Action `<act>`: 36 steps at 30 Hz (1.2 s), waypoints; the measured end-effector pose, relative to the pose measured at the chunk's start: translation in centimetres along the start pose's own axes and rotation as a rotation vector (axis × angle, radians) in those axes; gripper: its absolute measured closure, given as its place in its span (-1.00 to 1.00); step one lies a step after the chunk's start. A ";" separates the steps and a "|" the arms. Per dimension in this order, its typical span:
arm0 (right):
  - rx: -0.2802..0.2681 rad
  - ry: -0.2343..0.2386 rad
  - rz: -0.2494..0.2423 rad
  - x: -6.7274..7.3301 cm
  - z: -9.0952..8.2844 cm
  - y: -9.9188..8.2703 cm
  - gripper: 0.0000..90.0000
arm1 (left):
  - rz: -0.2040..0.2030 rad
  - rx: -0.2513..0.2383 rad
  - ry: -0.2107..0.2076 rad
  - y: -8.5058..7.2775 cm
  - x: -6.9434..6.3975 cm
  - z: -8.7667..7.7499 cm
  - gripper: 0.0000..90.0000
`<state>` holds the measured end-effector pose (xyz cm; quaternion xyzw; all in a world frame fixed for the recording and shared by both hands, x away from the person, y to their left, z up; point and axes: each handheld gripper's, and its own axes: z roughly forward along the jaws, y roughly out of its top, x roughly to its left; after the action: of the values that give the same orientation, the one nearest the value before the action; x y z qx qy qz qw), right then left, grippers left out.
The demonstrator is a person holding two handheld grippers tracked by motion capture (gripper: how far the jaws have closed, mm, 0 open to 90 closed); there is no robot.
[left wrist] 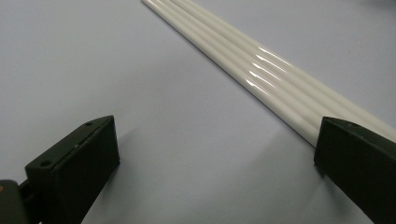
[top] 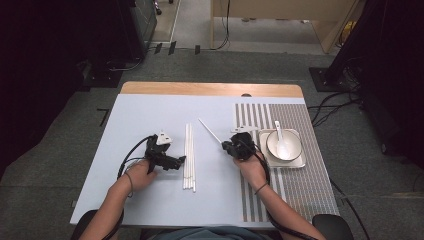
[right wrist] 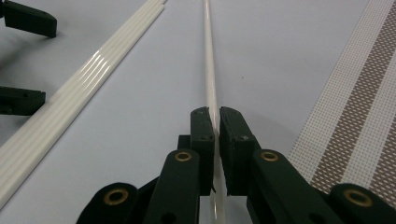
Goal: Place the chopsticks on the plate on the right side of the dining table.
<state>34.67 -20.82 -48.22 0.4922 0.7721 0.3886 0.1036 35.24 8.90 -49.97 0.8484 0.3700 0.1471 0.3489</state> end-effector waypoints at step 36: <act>-0.049 -0.016 -0.040 -1.0 -2.0 1.8 0.90 | 0.001 0.002 0.000 0.0 0.0 0.0 -1.00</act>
<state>35.34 -22.23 -45.83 0.4768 0.7713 0.4013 0.1294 35.24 8.91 -49.96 0.8488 0.3698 0.1470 0.3481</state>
